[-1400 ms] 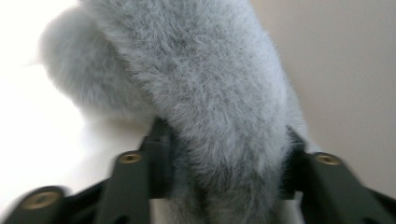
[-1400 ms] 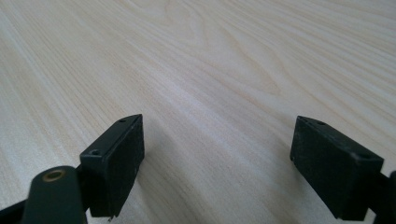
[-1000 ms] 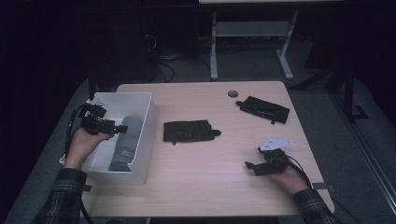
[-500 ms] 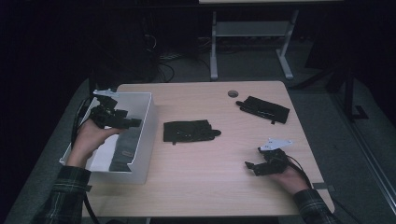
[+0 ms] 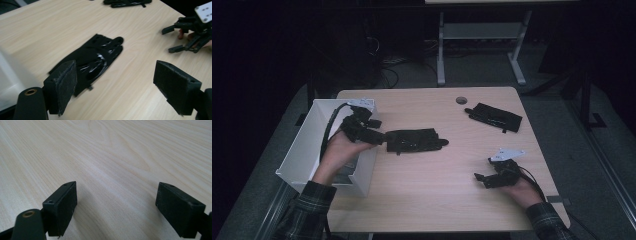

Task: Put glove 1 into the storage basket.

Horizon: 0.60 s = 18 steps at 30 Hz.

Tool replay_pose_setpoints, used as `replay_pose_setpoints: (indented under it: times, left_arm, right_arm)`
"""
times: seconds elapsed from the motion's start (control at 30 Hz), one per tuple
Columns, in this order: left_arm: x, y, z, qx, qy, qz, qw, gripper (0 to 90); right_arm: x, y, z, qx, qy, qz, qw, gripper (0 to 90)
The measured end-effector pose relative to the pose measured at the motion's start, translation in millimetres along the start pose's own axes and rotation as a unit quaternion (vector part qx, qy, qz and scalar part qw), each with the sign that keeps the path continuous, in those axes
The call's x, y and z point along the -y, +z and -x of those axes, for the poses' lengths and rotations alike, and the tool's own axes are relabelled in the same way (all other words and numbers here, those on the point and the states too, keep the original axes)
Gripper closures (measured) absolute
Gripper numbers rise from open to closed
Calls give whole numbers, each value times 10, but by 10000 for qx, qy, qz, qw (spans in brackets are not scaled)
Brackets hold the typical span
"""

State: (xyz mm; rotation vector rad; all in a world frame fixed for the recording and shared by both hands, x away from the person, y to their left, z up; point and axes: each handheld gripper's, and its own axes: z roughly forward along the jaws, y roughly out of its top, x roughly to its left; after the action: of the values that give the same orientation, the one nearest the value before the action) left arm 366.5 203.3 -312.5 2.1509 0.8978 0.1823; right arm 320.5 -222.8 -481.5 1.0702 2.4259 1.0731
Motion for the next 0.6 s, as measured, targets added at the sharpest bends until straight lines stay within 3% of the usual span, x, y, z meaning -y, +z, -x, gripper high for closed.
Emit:
replay_pose_setpoints:
  times: [0.3,0.5,0.6]
  left_arm:
    - [51,385,367,55,244,-93,9996,185]
    - [218,623,536,126,413,-142,9990,185]
    - [316,705,579,151,552,-152,9982,185]
  right_arm:
    - [0,-1,0,3,-7,-6,10000,174]
    - [3,-5,2,-37,-69,-1,10000,182]
    - [-8,-25,-4,-106,-101,-32,9999,296]
